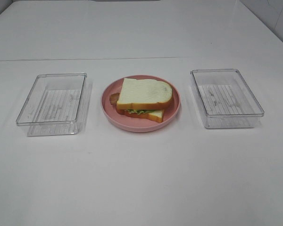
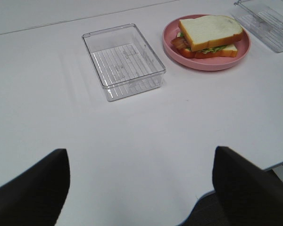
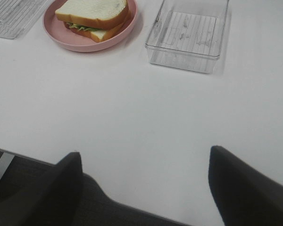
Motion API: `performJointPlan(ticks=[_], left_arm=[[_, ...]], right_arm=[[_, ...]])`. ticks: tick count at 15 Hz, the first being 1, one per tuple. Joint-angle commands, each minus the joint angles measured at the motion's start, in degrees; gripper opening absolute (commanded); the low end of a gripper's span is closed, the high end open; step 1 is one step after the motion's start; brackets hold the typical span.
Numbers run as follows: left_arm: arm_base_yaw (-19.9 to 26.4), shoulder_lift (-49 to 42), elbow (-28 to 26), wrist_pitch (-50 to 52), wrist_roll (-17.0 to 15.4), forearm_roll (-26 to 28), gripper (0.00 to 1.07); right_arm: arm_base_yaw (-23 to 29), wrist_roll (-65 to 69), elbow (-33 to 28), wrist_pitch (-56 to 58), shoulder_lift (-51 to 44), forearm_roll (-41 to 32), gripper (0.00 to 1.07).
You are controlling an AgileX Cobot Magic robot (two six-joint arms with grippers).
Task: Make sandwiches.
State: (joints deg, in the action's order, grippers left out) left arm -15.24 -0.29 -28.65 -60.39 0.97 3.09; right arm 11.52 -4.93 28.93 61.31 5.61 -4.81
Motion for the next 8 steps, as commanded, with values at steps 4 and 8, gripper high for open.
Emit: performJointPlan(ticks=[4, 8], left_arm=[[15.2, -0.6, 0.1, 0.6, 0.0, 0.1, 0.79], [16.2, -1.5, 0.1, 0.6, 0.0, 0.1, 0.79]], right_arm=[[-11.3, -0.3, -0.1, -0.6, -0.6, -0.4, 0.71], [-11.4, -0.3, -0.1, -0.5, -5.1, -0.8, 0.71]])
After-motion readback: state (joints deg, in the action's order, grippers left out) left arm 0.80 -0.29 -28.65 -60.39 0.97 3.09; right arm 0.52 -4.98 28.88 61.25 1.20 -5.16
